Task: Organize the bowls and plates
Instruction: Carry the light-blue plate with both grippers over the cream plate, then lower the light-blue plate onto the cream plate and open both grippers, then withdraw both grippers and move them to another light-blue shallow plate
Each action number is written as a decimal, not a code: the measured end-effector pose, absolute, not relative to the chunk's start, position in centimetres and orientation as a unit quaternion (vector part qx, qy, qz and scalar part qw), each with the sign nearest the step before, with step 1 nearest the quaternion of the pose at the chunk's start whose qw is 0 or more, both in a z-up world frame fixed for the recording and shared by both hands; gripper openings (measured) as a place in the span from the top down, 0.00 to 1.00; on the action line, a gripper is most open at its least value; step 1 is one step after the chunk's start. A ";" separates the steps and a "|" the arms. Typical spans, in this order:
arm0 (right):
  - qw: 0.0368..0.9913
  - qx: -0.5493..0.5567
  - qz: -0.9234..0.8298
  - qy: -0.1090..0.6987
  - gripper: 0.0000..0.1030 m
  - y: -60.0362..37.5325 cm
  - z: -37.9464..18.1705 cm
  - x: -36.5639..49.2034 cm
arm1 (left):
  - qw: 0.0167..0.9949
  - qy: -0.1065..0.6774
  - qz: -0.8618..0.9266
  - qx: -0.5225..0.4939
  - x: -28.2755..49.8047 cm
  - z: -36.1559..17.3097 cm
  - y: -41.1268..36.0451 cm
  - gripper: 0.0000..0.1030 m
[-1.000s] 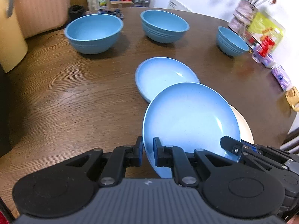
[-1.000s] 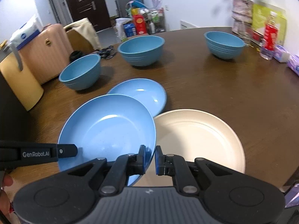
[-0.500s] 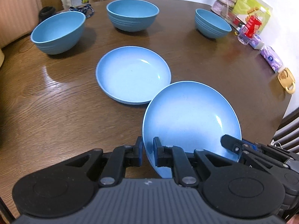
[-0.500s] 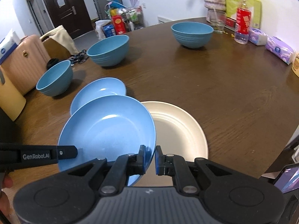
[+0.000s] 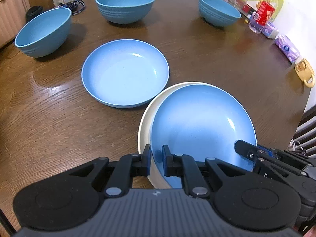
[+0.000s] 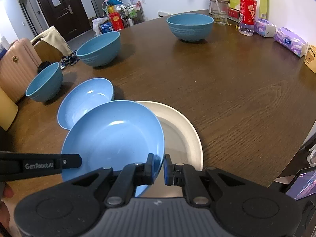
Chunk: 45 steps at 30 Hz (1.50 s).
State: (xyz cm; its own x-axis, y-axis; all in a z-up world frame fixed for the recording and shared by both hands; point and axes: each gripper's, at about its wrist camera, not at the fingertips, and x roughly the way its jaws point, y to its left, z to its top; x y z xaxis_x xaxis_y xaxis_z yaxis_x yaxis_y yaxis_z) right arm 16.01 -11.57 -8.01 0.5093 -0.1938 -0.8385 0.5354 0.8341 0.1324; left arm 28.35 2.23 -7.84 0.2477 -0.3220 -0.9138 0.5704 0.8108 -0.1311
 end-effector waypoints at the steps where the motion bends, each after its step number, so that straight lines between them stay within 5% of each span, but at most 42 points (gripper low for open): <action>1: 0.846 0.192 -0.215 0.448 0.91 -11.7 -8.2 16.0 | 0.781 0.543 -0.286 0.117 28.4 -8.0 2.1 0.89; 36: 0.840 0.193 -0.222 0.457 0.88 -13.1 -10.4 16.0 | 0.770 0.540 -0.290 0.175 27.3 -10.8 -0.9 0.86; 39: 0.840 0.193 -0.224 0.455 0.87 -13.1 -10.2 15.8 | 0.774 0.537 -0.291 0.168 27.4 -10.4 -0.5 0.77; 41: 0.839 0.194 -0.226 0.455 0.85 -13.2 -10.1 15.7 | 0.780 0.530 -0.291 0.162 27.3 -10.0 -0.2 0.62; 45: 0.840 0.199 -0.231 0.449 0.68 -13.3 -9.6 15.2 | 0.789 0.518 -0.295 0.149 27.2 -8.9 0.6 0.56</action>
